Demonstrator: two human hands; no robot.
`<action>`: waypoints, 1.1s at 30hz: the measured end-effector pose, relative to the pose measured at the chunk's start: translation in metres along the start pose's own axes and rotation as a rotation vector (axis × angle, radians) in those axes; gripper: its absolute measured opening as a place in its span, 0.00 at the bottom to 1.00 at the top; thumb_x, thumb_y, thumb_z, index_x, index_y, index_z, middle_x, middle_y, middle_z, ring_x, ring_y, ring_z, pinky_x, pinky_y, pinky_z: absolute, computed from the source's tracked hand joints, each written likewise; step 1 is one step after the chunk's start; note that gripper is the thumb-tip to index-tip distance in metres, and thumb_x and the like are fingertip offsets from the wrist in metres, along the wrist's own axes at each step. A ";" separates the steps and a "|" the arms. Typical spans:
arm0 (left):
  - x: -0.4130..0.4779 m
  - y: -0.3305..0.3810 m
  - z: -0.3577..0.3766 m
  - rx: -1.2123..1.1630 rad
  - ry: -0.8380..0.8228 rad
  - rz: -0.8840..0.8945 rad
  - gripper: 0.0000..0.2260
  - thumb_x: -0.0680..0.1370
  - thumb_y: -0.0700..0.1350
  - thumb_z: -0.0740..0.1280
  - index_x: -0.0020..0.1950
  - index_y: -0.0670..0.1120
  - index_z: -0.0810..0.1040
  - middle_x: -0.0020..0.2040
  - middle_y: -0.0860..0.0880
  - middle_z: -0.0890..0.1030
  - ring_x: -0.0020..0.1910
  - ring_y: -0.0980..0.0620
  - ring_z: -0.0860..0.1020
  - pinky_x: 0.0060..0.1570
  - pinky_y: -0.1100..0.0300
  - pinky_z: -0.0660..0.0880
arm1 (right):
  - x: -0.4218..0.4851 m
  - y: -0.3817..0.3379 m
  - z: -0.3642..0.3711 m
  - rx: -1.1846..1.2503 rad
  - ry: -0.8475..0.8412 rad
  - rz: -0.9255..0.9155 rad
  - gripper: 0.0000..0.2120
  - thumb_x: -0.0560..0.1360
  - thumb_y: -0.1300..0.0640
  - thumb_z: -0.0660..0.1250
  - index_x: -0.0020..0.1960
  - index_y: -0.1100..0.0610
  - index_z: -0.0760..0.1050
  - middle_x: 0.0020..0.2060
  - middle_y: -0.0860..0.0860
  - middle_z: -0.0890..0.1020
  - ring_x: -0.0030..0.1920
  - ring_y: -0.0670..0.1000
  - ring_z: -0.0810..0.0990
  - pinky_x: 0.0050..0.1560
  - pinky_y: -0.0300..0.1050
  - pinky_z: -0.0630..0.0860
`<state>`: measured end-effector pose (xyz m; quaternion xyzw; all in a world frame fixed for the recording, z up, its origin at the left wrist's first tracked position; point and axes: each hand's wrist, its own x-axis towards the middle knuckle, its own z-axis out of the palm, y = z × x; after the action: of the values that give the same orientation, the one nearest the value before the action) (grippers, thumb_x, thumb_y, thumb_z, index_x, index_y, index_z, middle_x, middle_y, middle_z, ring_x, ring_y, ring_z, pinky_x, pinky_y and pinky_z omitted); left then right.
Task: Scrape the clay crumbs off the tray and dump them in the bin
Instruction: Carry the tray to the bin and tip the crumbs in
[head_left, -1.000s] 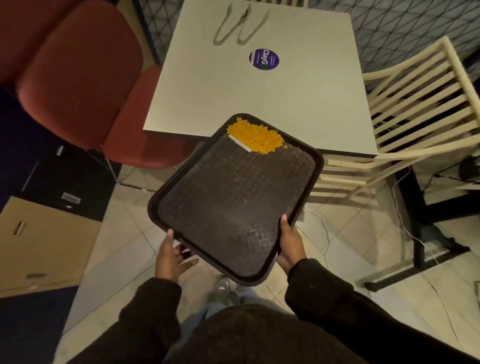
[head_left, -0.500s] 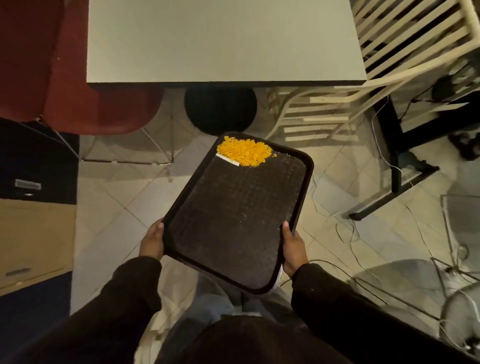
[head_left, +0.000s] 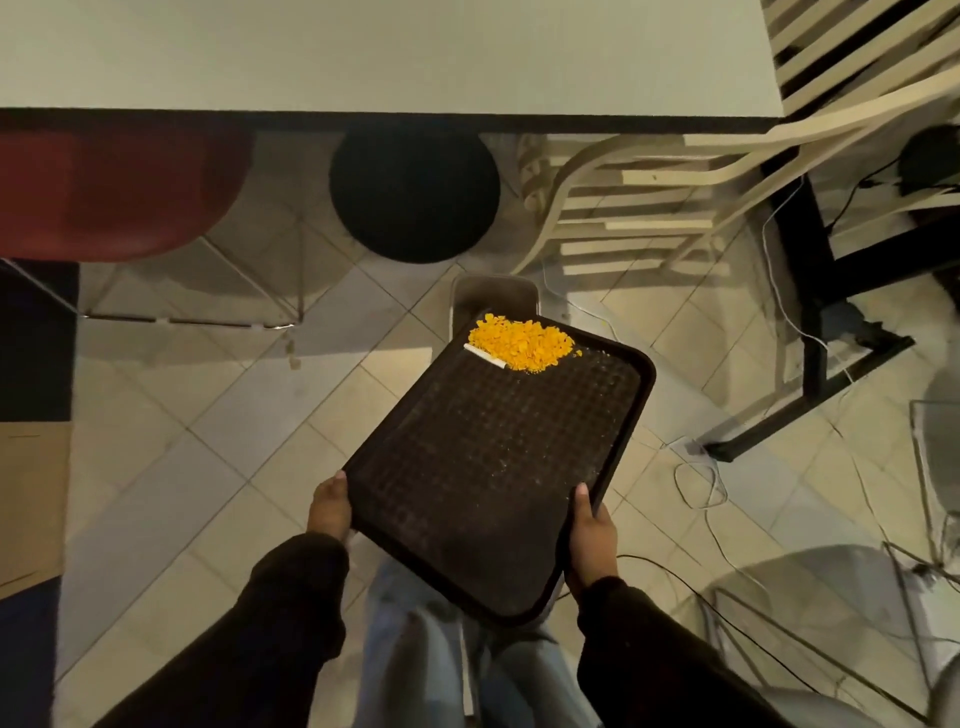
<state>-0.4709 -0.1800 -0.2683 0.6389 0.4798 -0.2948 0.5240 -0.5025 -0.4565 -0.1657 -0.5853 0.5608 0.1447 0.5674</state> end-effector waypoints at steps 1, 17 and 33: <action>0.035 -0.023 0.010 -0.018 -0.010 -0.008 0.22 0.79 0.58 0.53 0.53 0.43 0.77 0.55 0.41 0.79 0.53 0.42 0.76 0.62 0.46 0.71 | 0.012 -0.002 0.000 -0.007 0.011 -0.004 0.18 0.79 0.47 0.56 0.61 0.57 0.72 0.55 0.55 0.79 0.55 0.58 0.78 0.63 0.56 0.73; 0.075 0.009 0.088 0.127 -0.067 0.028 0.15 0.77 0.36 0.57 0.61 0.46 0.72 0.59 0.43 0.75 0.58 0.40 0.74 0.59 0.41 0.73 | 0.127 -0.062 0.014 -0.069 -0.034 -0.011 0.20 0.80 0.51 0.55 0.66 0.62 0.68 0.61 0.58 0.77 0.58 0.59 0.76 0.63 0.55 0.72; 0.060 0.039 0.103 -0.029 0.005 -0.094 0.16 0.77 0.32 0.57 0.64 0.40 0.72 0.61 0.38 0.76 0.57 0.39 0.76 0.40 0.58 0.81 | 0.152 -0.098 0.032 -0.093 -0.093 -0.135 0.17 0.81 0.54 0.53 0.67 0.57 0.67 0.61 0.56 0.76 0.59 0.58 0.76 0.64 0.59 0.72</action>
<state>-0.4001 -0.2599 -0.3345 0.6088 0.5149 -0.3106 0.5175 -0.3575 -0.5314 -0.2488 -0.6403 0.4857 0.1589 0.5735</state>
